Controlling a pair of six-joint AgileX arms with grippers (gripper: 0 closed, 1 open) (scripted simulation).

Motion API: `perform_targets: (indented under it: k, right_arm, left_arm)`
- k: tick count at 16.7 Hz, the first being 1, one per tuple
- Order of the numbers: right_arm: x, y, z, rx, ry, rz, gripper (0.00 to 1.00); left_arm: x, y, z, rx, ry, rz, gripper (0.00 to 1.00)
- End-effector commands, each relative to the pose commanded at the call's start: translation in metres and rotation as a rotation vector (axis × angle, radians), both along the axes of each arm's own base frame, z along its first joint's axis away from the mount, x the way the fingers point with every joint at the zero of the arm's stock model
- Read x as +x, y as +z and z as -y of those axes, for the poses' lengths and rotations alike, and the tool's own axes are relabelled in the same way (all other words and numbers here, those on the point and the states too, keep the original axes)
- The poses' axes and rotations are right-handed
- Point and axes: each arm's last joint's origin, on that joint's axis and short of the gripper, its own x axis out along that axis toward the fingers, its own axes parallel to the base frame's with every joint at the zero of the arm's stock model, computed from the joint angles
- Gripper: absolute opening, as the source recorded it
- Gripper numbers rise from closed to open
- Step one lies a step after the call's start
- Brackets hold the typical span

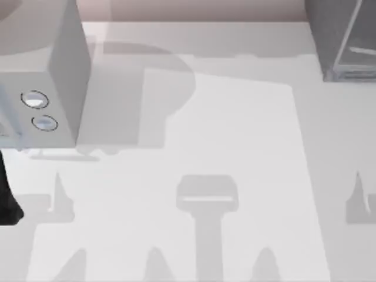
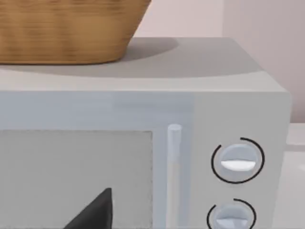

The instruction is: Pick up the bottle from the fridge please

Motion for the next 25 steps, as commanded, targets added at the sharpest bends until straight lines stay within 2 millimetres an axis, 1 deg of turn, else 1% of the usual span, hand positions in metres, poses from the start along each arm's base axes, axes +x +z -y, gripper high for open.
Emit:
perform_targets:
  k: [4,7,10,13,15,19,22,25]
  right_arm:
    - [0.002,0.002,0.001,-0.001,0.001,0.005,1.0]
    - [0.009,0.01,0.005,-0.006,-0.001,0.024,1.0]
    - [0.024,0.019,0.012,-0.014,-0.004,0.041,1.0]
    - [0.045,0.019,0.025,-0.017,-0.007,0.032,1.0]
    - [0.06,0.013,0.036,-0.012,-0.008,0.01,1.0]
    - [0.083,-0.011,0.061,0.006,-0.006,-0.03,1.0]
    - [0.092,-0.028,0.078,0.014,-0.004,-0.034,1.0]
    - [0.097,-0.04,0.092,0.008,-0.001,-0.016,1.0]
  left_arm:
    - [0.0,0.0,0.0,0.0,0.0,0.0,1.0]
    - [0.0,0.0,0.0,0.0,0.0,0.0,1.0]
    - [0.0,0.0,0.0,0.0,0.0,0.0,1.0]
    - [0.0,0.0,0.0,0.0,0.0,0.0,1.0]
    - [0.0,0.0,0.0,0.0,0.0,0.0,1.0]
    - [0.0,0.0,0.0,0.0,0.0,0.0,1.0]
    - [0.0,0.0,0.0,0.0,0.0,0.0,1.0]
    - [0.0,0.0,0.0,0.0,0.0,0.0,1.0]
